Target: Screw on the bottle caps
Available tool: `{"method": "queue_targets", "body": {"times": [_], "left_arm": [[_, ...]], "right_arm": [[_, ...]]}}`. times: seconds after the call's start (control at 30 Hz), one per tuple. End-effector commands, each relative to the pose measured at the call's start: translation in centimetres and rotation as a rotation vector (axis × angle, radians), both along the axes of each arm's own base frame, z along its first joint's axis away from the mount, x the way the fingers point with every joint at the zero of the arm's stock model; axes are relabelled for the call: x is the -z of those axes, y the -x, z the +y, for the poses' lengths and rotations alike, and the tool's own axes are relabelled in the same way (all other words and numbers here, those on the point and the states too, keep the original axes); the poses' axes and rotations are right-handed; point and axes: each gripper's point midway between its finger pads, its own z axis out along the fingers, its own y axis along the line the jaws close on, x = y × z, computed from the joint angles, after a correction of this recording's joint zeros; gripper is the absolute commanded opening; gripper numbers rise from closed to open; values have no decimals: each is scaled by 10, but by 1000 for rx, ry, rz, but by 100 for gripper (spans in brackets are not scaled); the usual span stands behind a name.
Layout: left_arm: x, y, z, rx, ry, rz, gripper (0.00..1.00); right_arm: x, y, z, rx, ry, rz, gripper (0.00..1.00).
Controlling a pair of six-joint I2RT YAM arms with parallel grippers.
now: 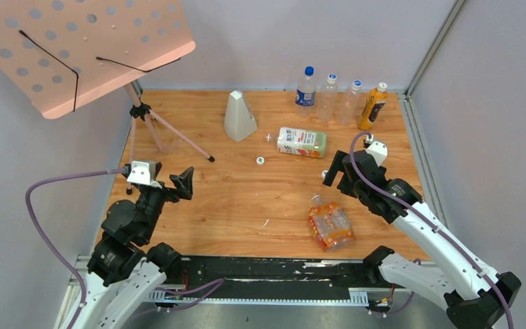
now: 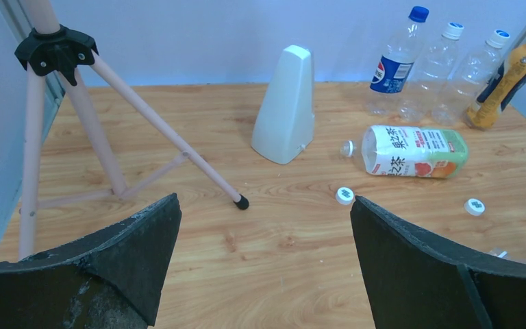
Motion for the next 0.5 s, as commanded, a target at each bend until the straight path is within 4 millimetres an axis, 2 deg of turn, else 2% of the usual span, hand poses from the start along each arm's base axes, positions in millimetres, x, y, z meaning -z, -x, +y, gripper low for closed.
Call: {"method": "queue_targets", "body": {"times": [0.0,0.27,0.47], "left_arm": [[-3,-7,-2,-7,-21,-2,100],[4,-11,-10,21,-45,39,100],[8,-13,-14,35,-64,64,100]], "right_arm": [[9,5,-5,20,4,30,100],[54,25,-7,30,-34,249,100],[73,31,-14,69,-168,355,100]]}}
